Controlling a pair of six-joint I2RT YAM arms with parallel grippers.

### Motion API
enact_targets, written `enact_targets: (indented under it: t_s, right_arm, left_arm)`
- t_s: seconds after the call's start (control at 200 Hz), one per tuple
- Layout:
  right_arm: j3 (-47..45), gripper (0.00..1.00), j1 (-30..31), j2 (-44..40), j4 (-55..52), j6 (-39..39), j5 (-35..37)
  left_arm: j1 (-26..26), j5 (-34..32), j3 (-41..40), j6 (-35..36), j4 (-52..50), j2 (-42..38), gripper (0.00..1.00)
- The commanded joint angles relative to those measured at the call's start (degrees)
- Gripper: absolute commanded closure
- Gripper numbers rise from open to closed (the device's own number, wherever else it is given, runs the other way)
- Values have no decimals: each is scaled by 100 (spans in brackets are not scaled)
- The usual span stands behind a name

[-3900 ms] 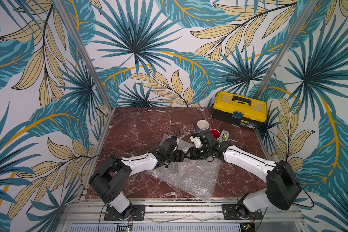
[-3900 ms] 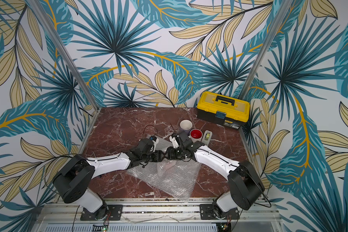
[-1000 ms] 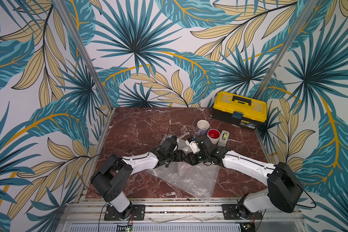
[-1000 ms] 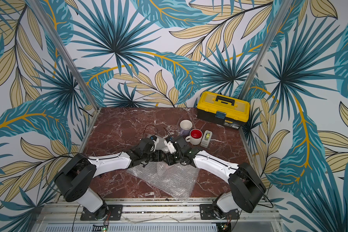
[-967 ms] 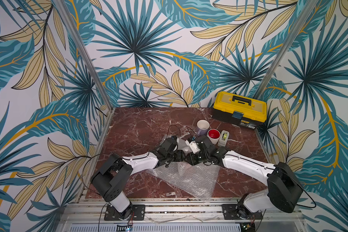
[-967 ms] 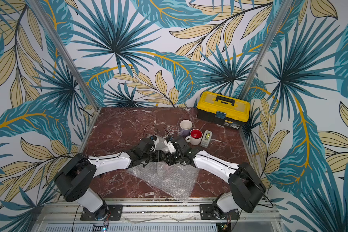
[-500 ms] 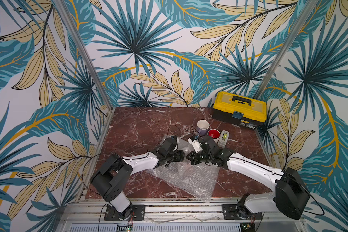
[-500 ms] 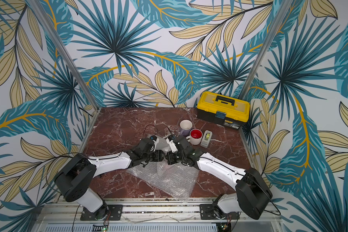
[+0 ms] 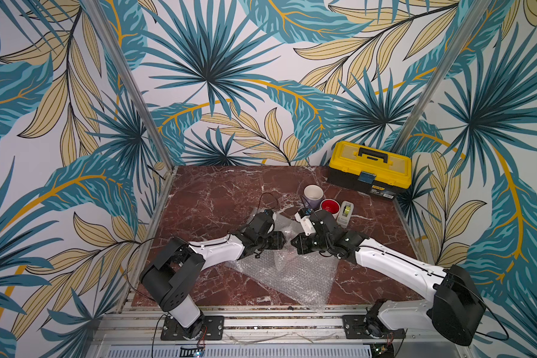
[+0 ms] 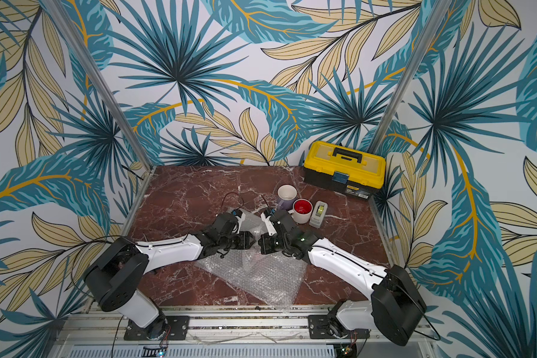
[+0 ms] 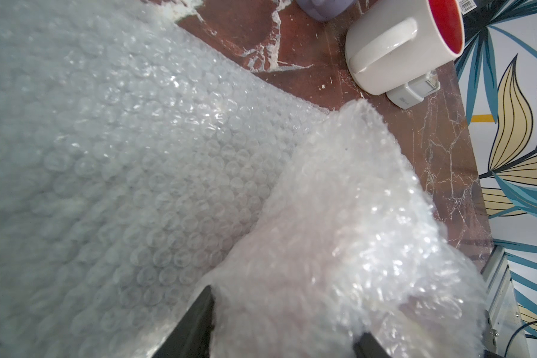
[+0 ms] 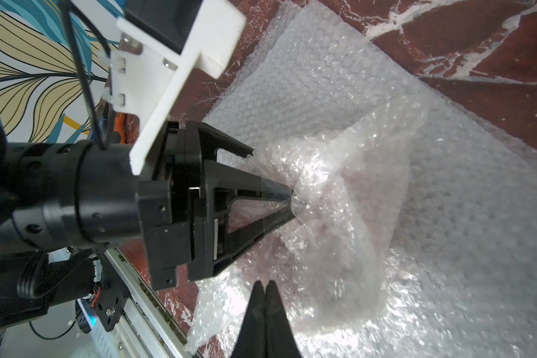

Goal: Wrap mugs in bubble wrap
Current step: Stick the tape on the bubble wrap.

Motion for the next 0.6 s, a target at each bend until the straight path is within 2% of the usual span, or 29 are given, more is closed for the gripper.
enact_targets:
  t_s: [0.0, 0.295, 0.521, 0.591]
  right_arm:
    - [-211, 100, 31, -184, -129, 256, 37]
    - [-448, 100, 32, -377, 204, 985, 30]
    - [-700, 100, 32, -441, 261, 1766, 407]
    - [-824, 100, 26, -447, 592, 2043, 503]
  left_arm:
    - [-24, -79, 50, 107, -282, 144, 45]
    - [-23, -75, 37, 107, -284, 151, 45]
    - [-28, -85, 33, 124, -279, 130, 45]
    - [-26, -85, 24, 124, -283, 138, 45]
